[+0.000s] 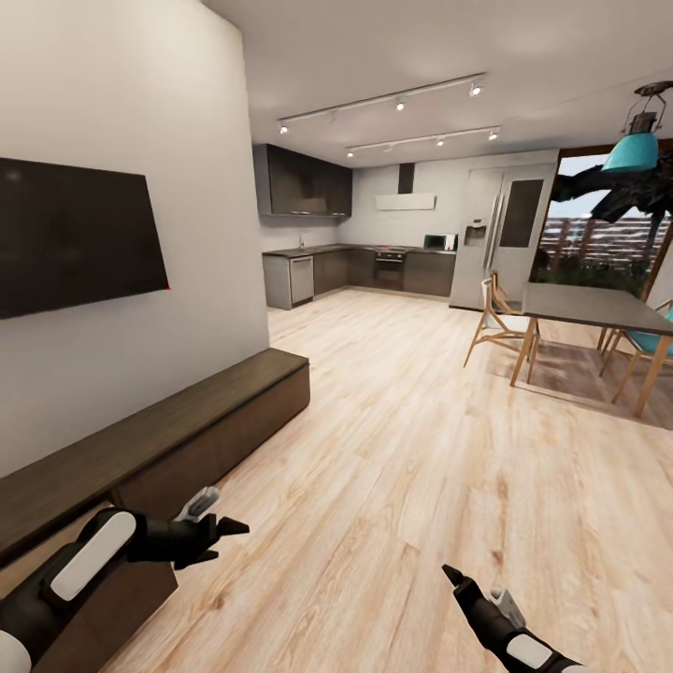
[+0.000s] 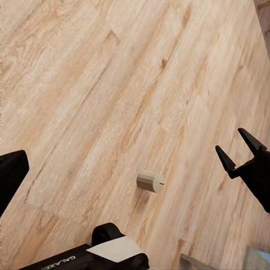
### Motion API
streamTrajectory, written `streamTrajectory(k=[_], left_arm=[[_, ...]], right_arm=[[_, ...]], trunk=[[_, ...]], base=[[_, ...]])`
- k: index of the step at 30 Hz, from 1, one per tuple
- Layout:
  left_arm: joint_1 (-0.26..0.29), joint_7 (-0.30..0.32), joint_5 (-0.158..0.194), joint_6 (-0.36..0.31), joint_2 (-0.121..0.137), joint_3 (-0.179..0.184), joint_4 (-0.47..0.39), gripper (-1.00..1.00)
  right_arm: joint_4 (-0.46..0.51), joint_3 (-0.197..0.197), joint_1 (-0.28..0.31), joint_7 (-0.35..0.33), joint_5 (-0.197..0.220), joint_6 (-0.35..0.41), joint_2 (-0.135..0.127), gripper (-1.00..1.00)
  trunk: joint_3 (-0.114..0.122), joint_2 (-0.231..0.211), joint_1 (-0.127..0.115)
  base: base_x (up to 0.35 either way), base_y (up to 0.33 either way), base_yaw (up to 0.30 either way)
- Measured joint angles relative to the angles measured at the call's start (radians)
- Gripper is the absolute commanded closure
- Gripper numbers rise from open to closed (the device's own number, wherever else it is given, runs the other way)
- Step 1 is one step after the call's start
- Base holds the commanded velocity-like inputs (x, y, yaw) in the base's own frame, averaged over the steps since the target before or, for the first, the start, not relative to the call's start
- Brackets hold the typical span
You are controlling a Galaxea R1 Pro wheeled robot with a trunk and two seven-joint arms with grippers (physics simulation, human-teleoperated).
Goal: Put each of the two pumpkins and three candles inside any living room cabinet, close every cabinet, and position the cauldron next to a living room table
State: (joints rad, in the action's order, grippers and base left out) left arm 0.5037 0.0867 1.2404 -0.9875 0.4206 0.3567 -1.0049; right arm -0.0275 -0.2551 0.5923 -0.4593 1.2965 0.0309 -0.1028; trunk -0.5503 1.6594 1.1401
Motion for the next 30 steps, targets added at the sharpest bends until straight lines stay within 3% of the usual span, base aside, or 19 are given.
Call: streamTrajectory(k=[5, 9, 15, 20, 26, 30], left_arm=[[0.000, -0.057, -0.006, 0.001, -0.001, -0.002, 0.000, -1.00], [0.000, -0.148, -0.013, 0.000, -0.002, -0.010, -0.001, -1.00], [0.000, -0.188, -0.017, 0.004, -0.002, -0.014, -0.001, -1.00], [0.000, -0.252, -0.017, 0.048, -0.017, -0.006, -0.002, -1.00], [0.000, -0.302, -0.014, 0.058, -0.030, -0.007, 0.000, -1.00], [0.000, -0.306, -0.009, 0.055, -0.031, -0.007, 0.001, -1.00]], right_arm=[[0.001, -0.002, 0.000, 0.031, -0.002, 0.000, 0.003, -1.00], [0.002, -0.003, 0.000, 0.159, -0.029, 0.000, 0.006, -1.00], [0.003, -0.002, 0.000, 0.423, -0.121, -0.006, 0.006, -1.00], [0.013, -0.002, 0.000, 0.690, -0.184, -0.072, 0.006, -1.00], [0.164, -0.001, 0.001, 0.755, -0.206, -0.072, 0.007, -1.00], [0.291, 0.001, 0.001, 0.756, -0.202, -0.007, 0.005, -1.00]], trunk=[[0.000, 0.000, 0.000], [0.000, 0.000, 0.000], [0.000, 0.000, 0.000], [0.000, 0.000, 0.000], [0.000, 0.000, 0.000], [0.000, 0.000, 0.000]], base=[[0.000, 0.000, 0.000], [0.000, 0.000, 0.000], [0.000, 0.000, 0.000], [0.000, 0.000, 0.000], [0.000, 0.000, 0.000], [0.000, 0.000, 0.000]])
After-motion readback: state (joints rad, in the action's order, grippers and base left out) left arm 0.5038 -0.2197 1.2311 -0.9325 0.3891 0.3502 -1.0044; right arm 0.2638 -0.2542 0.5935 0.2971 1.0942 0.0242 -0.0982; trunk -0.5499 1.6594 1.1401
